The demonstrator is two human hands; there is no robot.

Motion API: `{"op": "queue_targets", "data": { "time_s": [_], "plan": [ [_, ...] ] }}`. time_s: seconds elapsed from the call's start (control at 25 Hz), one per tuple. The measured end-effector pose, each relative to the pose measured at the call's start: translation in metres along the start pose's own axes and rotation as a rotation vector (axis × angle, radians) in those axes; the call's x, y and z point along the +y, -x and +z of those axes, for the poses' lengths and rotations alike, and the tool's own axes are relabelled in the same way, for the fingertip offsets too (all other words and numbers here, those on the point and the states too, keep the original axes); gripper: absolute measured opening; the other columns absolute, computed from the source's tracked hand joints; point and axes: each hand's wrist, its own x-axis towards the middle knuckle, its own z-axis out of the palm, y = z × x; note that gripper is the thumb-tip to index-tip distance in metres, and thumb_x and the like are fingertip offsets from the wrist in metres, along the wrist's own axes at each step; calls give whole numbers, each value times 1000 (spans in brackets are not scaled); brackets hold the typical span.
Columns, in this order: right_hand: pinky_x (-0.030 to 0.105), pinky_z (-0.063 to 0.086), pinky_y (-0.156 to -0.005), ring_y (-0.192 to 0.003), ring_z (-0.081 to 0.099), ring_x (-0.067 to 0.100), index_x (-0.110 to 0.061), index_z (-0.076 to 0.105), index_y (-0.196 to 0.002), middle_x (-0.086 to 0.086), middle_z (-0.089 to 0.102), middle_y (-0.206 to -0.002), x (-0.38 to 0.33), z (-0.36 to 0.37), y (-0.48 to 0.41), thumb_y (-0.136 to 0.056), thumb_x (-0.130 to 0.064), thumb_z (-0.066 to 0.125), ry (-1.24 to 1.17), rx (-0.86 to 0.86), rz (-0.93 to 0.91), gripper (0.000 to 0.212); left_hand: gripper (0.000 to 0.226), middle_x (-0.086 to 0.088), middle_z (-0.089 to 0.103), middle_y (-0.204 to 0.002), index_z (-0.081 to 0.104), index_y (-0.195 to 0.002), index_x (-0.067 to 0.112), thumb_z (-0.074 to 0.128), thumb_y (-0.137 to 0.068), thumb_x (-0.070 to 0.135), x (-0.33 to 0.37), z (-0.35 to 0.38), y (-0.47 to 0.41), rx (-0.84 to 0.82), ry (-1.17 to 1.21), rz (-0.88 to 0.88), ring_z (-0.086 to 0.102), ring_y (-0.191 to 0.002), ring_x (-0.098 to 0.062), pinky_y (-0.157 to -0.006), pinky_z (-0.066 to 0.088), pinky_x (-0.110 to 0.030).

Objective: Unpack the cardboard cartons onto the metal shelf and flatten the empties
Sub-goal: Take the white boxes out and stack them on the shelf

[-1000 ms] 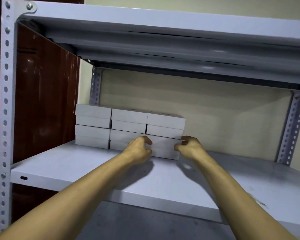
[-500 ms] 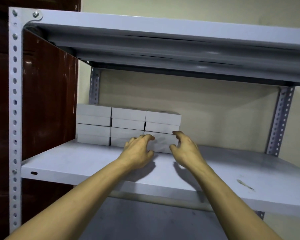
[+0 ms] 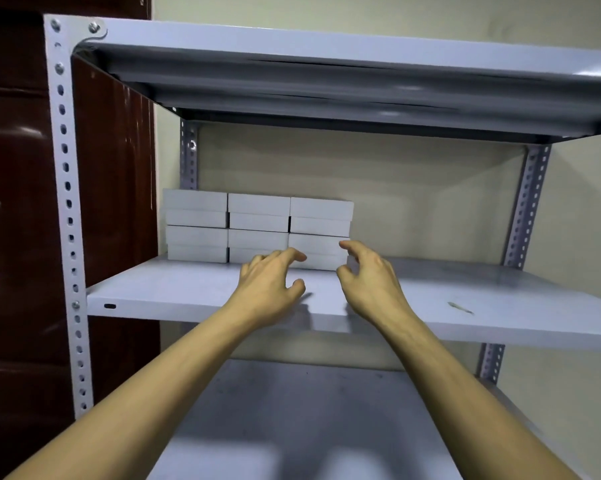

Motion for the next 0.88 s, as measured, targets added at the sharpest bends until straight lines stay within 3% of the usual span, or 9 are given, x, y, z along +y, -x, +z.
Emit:
{"op": "queue_targets", "data": {
  "time_s": [0.32, 0.44, 0.88],
  "plan": [
    [26, 36, -104, -135, 47, 15, -25, 50, -146, -4, 54, -147, -1, -8, 63, -98, -17, 49, -44, 29, 5, 48, 37, 13, 53, -141, 50, -135, 32, 53, -98, 31, 10, -3, 55, 41, 35, 38, 39, -130, -21, -104, 27, -35],
    [27, 38, -104, -128, 50, 15, -26, 50, -145, -4, 55, -144, 3, -9, 83, -99, -18, 49, -57, 29, 5, 47, 36, 14, 54, -138, 51, -134, 34, 53, -98, 33, 17, 2, 71, 46, 50, 41, 38, -132, -19, -101, 26, -30],
    [23, 37, -103, -132, 48, 11, -30, 52, -143, -9, 56, -142, 48, 6, 146, -97, -18, 51, -174, -105, 9, 47, 41, 15, 51, -140, 50, -137, 33, 55, -96, 34, 47, 28, 141, 75, -25, -4, 36, -133, -15, -101, 23, -29]
  ]
}}
